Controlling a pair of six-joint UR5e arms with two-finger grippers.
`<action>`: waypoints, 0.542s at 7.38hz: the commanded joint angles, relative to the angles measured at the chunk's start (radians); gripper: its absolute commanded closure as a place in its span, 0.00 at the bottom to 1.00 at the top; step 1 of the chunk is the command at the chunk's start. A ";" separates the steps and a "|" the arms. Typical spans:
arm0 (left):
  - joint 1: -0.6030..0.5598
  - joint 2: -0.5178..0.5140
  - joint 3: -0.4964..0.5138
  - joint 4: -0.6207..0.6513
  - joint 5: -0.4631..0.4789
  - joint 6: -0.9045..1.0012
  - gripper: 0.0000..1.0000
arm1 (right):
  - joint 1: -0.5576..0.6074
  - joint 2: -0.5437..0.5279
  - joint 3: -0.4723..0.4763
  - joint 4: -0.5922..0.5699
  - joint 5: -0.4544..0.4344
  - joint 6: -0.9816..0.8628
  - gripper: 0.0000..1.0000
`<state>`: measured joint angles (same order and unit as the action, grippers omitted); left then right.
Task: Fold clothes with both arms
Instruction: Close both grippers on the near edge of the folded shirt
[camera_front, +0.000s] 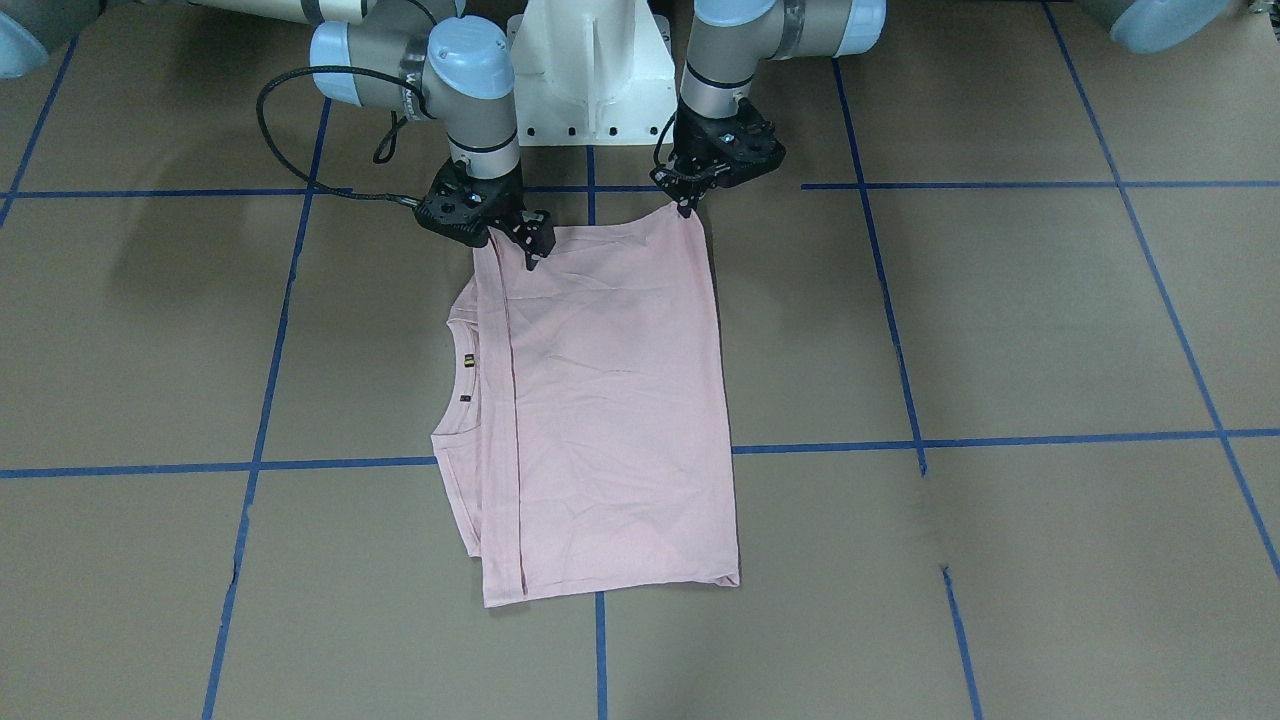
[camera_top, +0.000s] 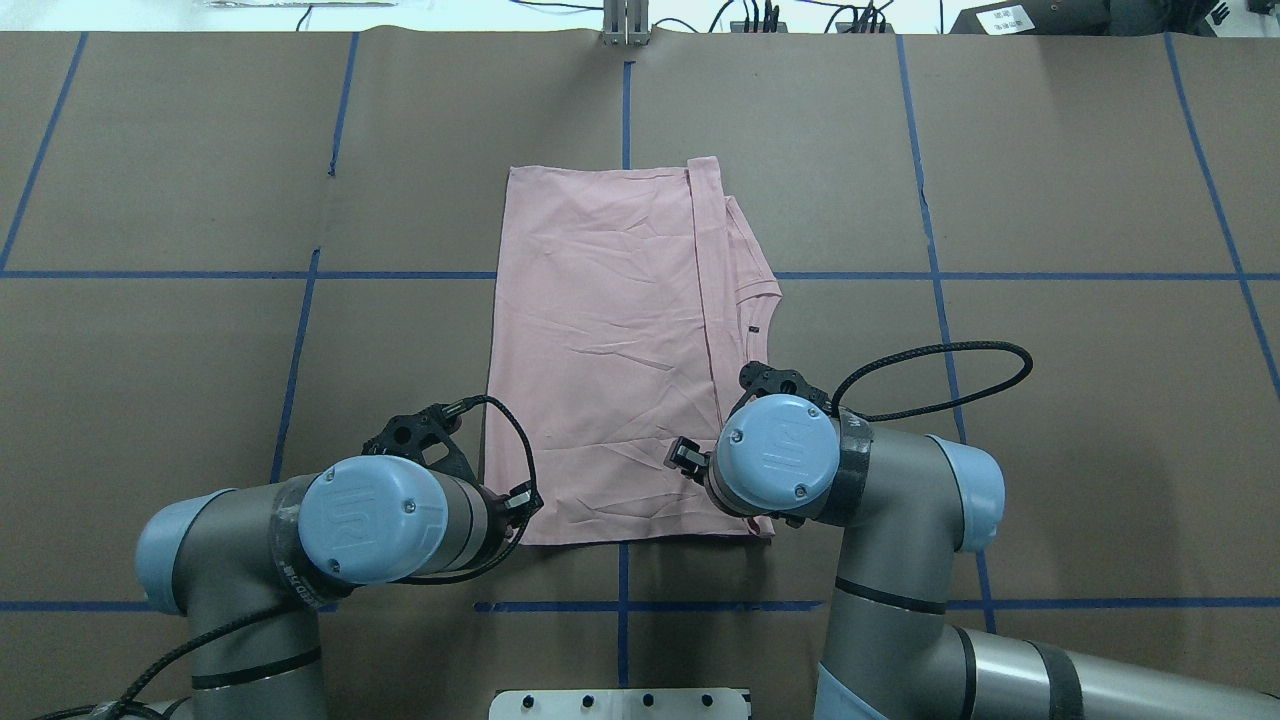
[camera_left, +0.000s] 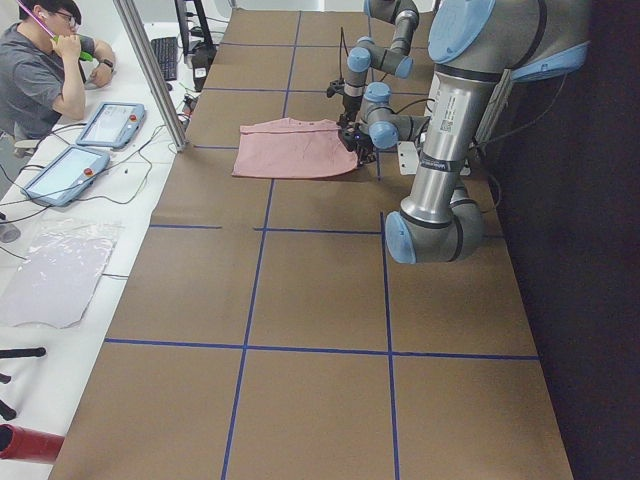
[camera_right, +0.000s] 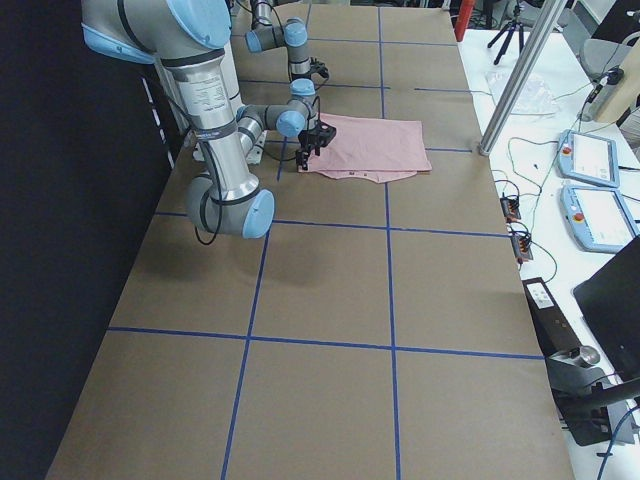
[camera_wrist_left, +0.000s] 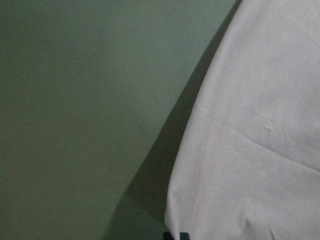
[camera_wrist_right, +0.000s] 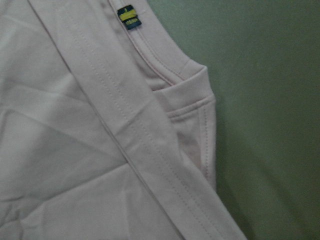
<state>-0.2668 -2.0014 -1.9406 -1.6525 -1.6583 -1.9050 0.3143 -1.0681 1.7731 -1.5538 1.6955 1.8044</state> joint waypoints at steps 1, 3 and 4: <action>-0.002 0.001 0.000 -0.001 0.000 0.003 1.00 | -0.001 0.000 -0.003 0.000 0.003 0.000 0.01; -0.003 0.000 -0.001 -0.001 0.000 0.015 1.00 | -0.004 -0.003 0.000 -0.003 0.007 -0.002 0.49; -0.003 0.000 -0.001 -0.001 0.000 0.015 1.00 | -0.007 -0.004 0.000 -0.003 0.007 -0.002 0.68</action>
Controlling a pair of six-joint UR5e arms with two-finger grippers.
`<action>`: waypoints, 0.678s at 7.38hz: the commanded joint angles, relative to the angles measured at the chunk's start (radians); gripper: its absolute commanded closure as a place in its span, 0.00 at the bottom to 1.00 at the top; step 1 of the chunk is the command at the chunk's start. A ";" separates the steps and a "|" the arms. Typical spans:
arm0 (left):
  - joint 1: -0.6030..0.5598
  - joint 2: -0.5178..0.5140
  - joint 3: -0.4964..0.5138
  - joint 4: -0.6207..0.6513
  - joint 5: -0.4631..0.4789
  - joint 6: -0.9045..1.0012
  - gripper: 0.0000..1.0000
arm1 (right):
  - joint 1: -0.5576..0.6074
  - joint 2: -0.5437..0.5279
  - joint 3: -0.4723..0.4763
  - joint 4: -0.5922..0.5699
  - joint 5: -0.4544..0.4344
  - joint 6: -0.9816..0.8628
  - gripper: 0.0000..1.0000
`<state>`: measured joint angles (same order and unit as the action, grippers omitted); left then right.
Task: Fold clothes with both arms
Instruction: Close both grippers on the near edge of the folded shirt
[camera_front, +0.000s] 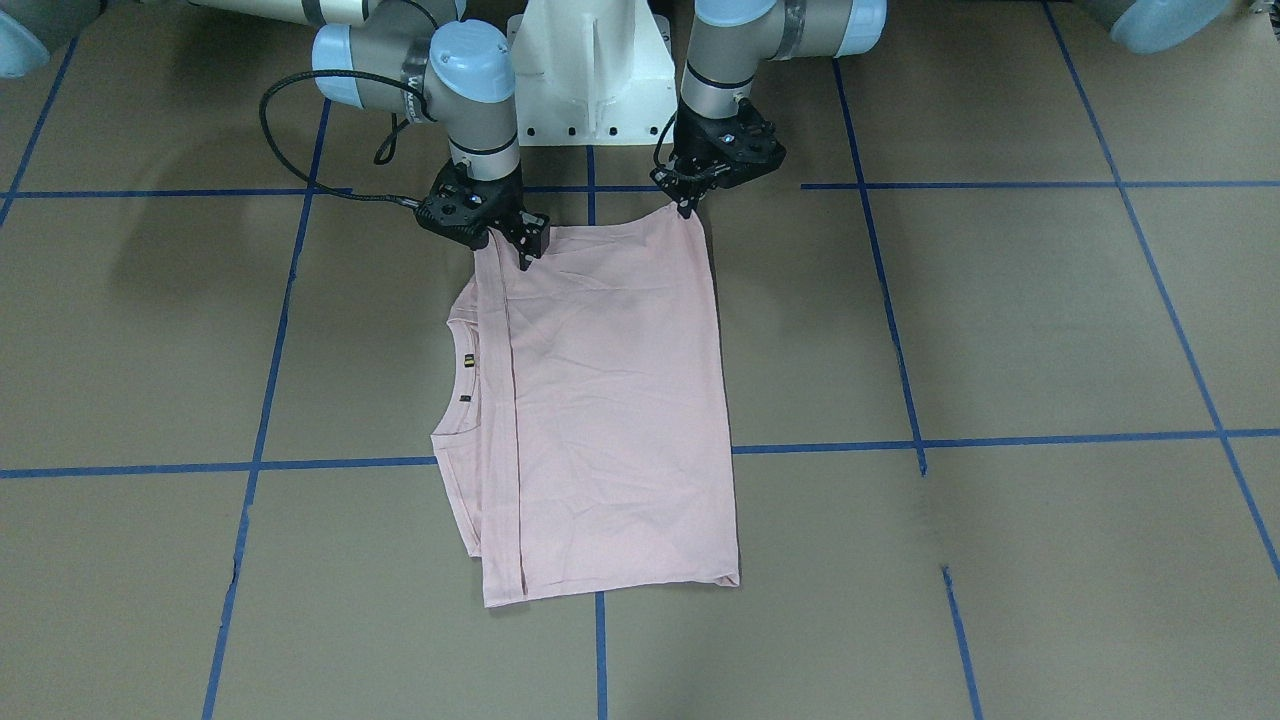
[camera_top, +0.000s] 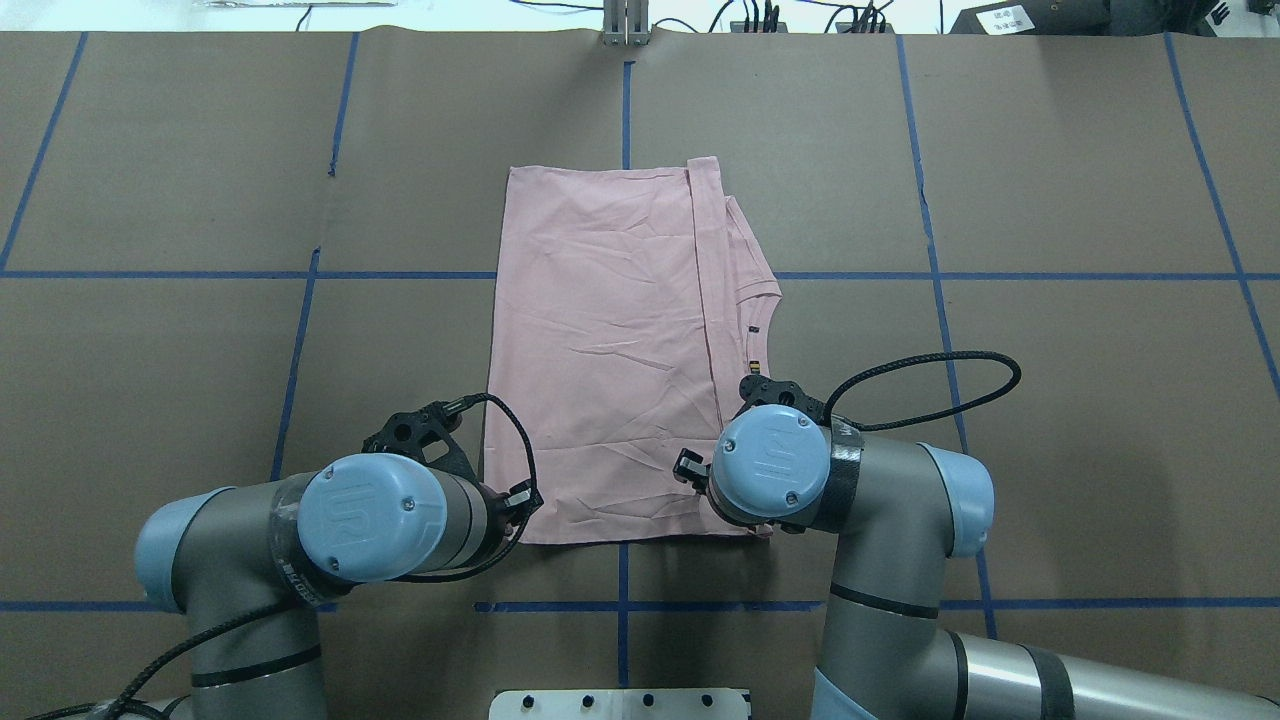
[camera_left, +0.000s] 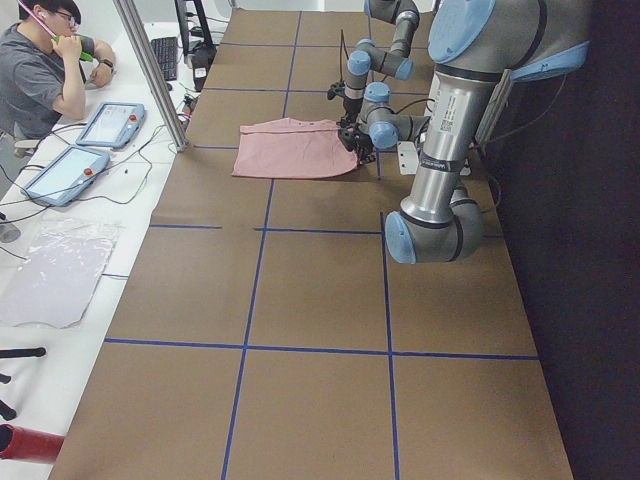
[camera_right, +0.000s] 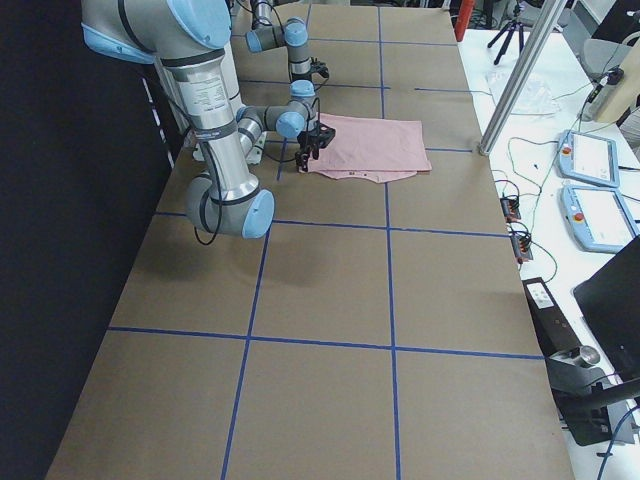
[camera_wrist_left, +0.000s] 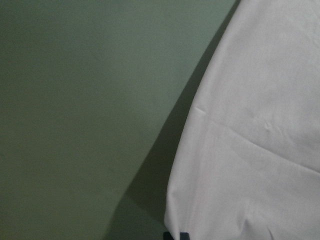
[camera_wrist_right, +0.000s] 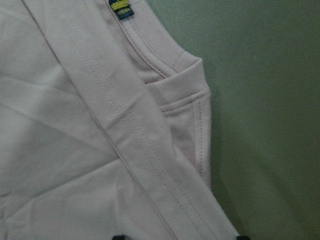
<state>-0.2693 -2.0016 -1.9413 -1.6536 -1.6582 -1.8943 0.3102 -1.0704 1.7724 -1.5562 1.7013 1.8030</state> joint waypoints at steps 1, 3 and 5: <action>-0.004 0.000 -0.001 0.001 0.000 0.004 1.00 | -0.003 -0.002 0.002 -0.001 0.003 -0.001 0.84; -0.005 0.000 -0.001 0.001 0.000 0.006 1.00 | -0.003 0.004 0.007 -0.001 0.003 -0.001 1.00; -0.008 0.000 -0.001 0.001 0.000 0.006 1.00 | -0.002 0.006 0.015 0.001 0.001 -0.001 1.00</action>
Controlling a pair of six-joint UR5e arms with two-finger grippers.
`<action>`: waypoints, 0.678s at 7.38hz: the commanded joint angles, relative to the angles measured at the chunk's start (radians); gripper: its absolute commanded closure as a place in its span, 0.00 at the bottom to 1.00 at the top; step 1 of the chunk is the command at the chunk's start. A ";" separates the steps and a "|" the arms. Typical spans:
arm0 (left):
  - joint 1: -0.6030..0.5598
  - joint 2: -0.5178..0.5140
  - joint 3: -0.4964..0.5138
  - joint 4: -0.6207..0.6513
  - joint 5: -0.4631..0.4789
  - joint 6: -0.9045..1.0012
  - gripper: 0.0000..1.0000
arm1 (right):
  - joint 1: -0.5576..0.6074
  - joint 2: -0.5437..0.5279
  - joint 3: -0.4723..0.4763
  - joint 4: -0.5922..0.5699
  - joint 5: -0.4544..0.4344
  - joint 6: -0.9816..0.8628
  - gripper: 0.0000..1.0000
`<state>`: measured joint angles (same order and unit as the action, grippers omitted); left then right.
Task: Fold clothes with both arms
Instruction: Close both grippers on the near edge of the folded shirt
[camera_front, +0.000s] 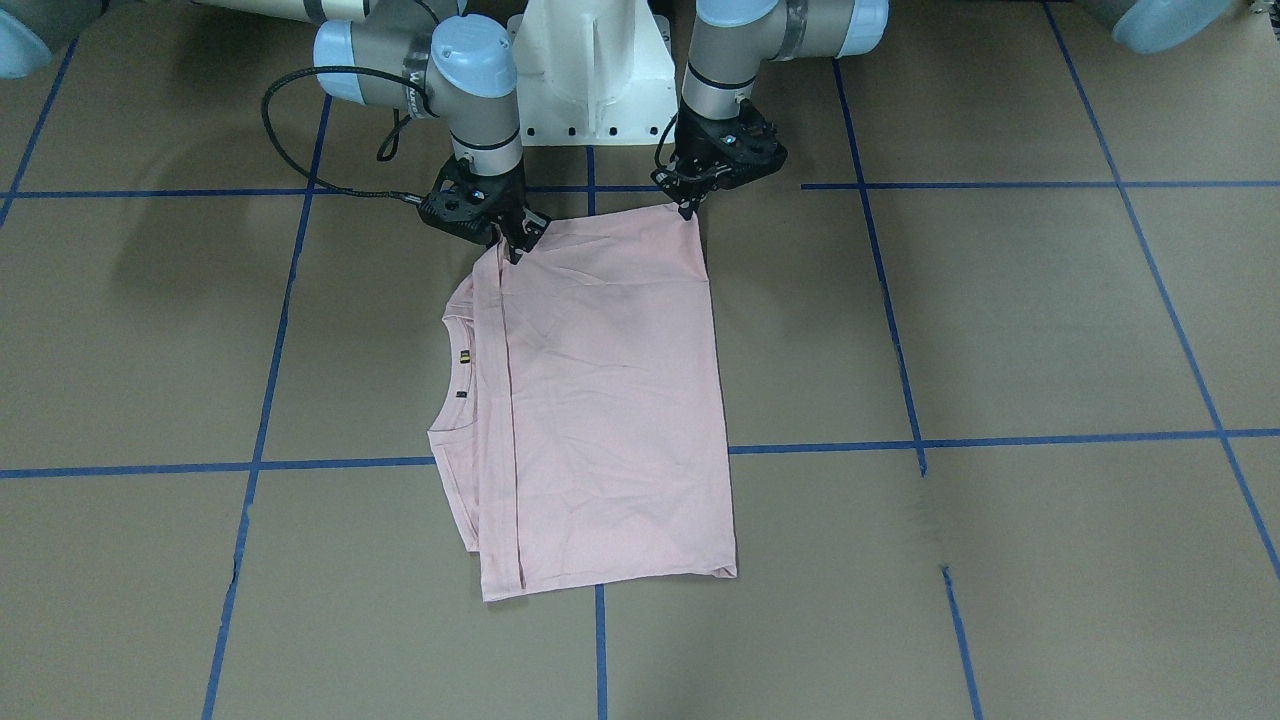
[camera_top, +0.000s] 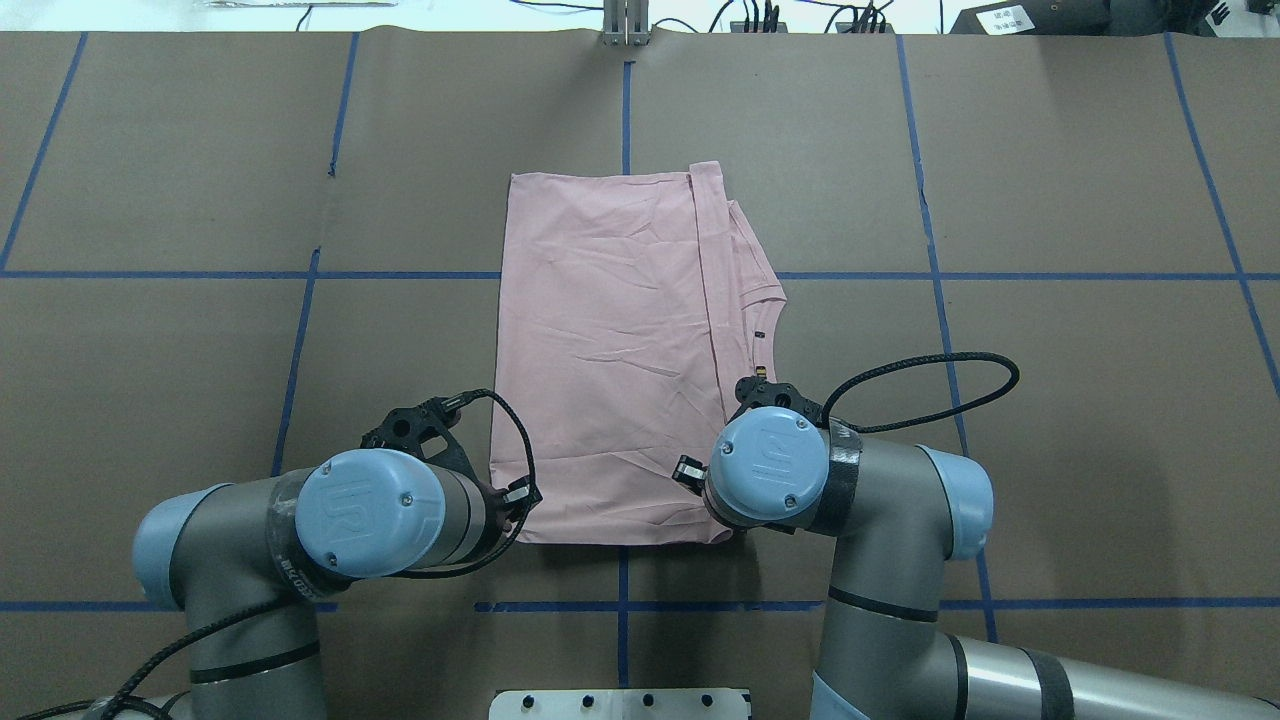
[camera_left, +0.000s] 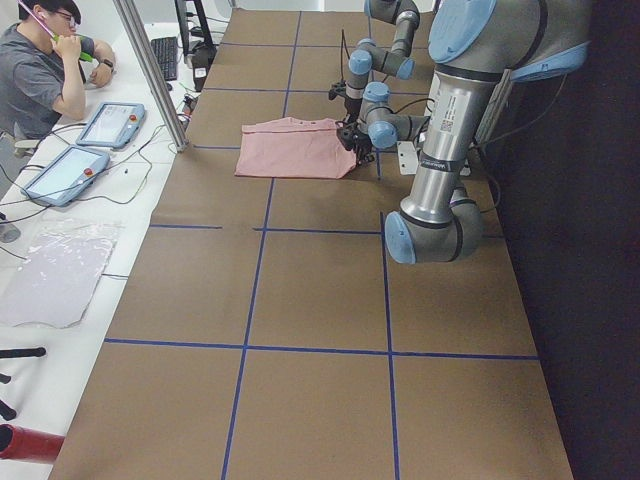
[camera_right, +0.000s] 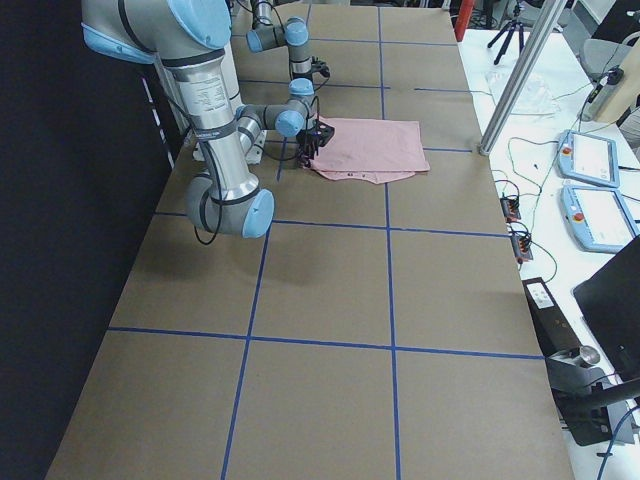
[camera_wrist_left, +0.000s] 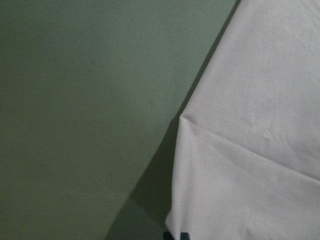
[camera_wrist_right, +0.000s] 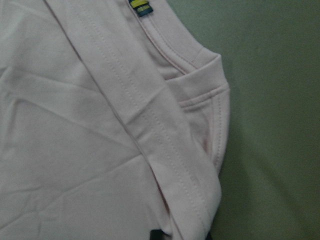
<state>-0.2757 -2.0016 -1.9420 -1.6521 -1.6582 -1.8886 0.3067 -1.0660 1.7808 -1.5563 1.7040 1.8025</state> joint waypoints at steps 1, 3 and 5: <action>-0.002 0.000 0.000 0.000 0.000 0.000 1.00 | 0.003 0.001 0.008 0.002 -0.001 0.000 1.00; -0.010 0.001 -0.018 0.000 -0.002 0.000 1.00 | 0.006 -0.005 0.057 0.004 -0.010 0.001 1.00; -0.007 0.041 -0.083 0.002 -0.002 -0.001 1.00 | 0.008 -0.012 0.098 0.002 -0.003 -0.002 1.00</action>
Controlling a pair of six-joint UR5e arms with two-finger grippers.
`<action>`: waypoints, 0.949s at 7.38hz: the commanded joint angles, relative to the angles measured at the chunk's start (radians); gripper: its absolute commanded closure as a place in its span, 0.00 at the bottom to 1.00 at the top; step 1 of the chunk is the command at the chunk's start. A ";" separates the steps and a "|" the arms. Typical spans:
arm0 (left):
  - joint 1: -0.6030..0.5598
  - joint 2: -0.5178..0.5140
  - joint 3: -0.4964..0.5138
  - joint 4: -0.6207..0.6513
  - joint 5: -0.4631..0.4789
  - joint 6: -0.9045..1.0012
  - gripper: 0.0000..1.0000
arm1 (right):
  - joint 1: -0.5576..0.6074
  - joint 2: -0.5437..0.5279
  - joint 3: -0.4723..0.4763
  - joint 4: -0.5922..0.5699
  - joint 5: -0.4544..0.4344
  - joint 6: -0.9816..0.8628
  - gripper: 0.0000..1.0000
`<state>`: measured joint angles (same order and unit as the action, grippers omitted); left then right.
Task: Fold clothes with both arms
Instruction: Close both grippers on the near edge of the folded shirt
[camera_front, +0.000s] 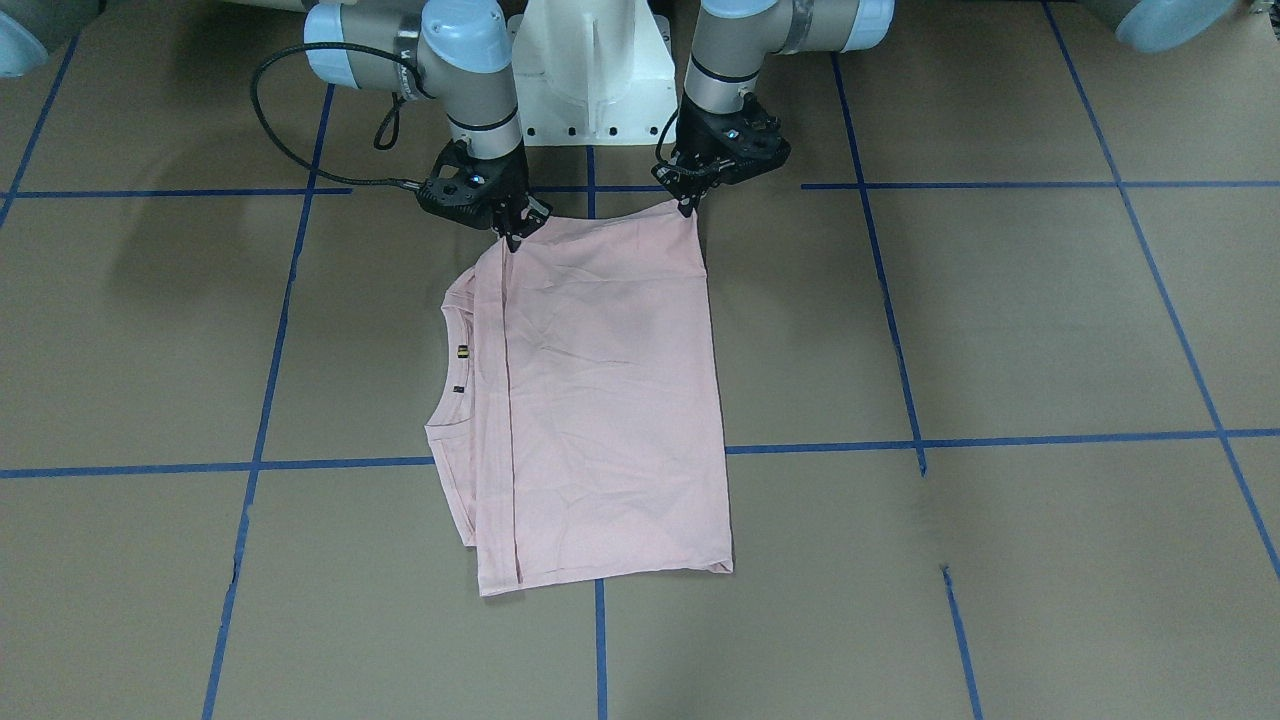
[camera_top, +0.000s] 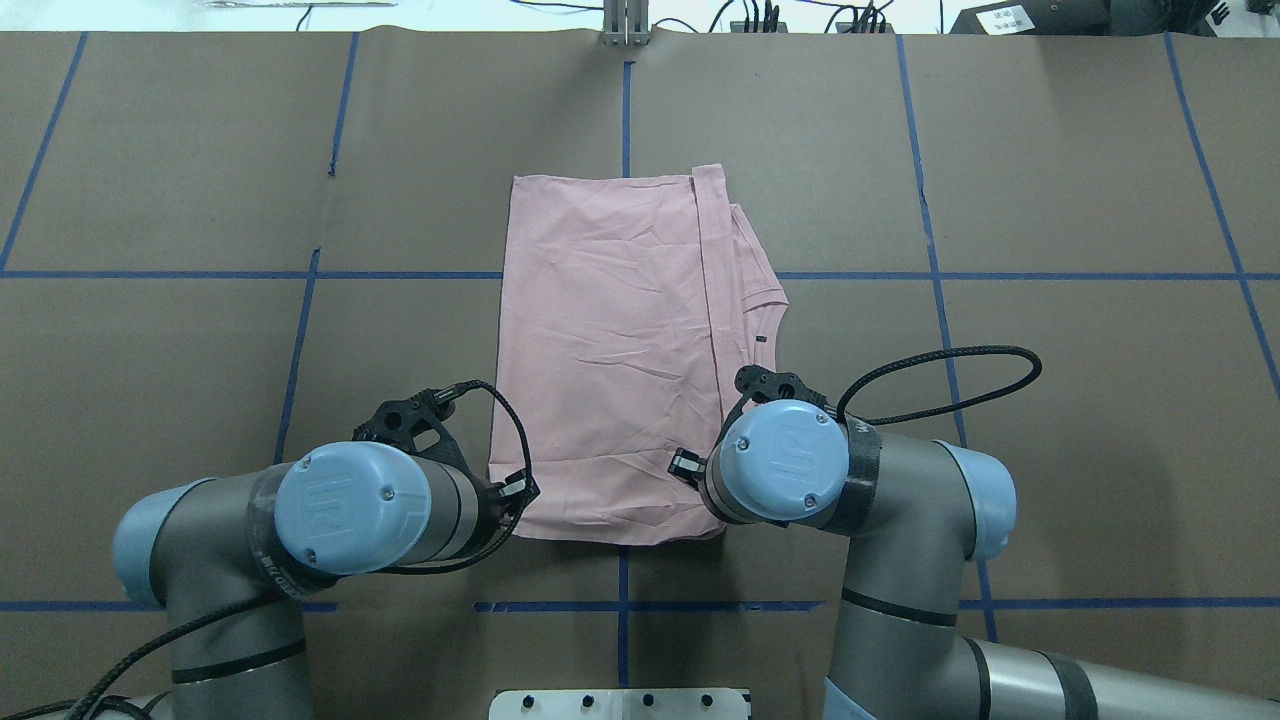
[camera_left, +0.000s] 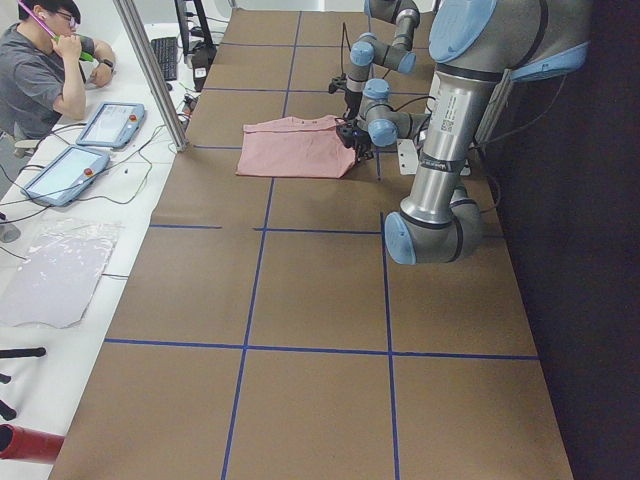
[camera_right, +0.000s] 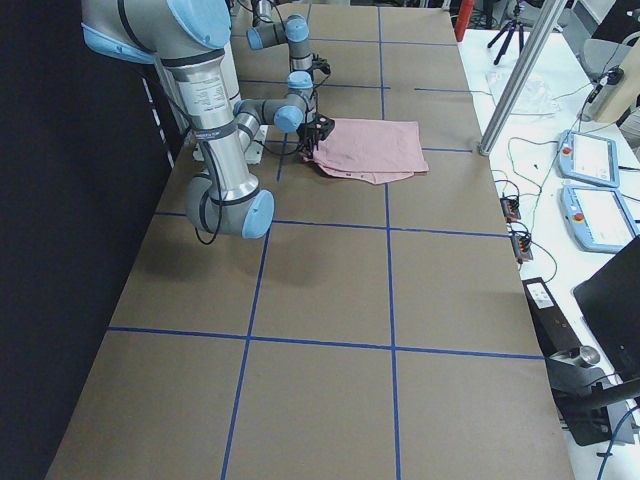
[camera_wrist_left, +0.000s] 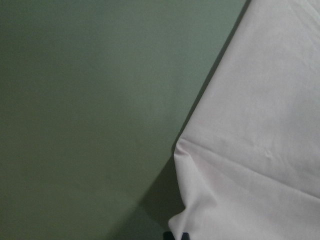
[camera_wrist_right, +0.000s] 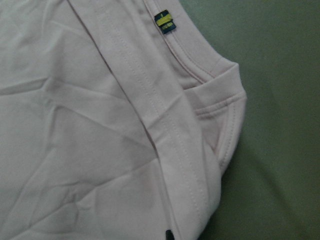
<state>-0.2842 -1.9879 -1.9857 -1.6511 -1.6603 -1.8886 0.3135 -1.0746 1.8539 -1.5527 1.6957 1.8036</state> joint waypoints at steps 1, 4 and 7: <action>0.016 0.037 -0.060 0.001 0.001 -0.003 1.00 | -0.001 -0.007 0.040 0.000 0.007 -0.003 1.00; 0.131 0.043 -0.145 0.098 0.001 -0.018 1.00 | -0.098 -0.068 0.175 -0.003 0.012 0.000 1.00; 0.139 0.034 -0.202 0.145 -0.009 -0.001 1.00 | -0.114 -0.084 0.180 0.006 0.005 -0.006 1.00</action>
<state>-0.1476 -1.9480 -2.1719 -1.5149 -1.6636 -1.9012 0.2029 -1.1549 2.0401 -1.5527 1.7059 1.8025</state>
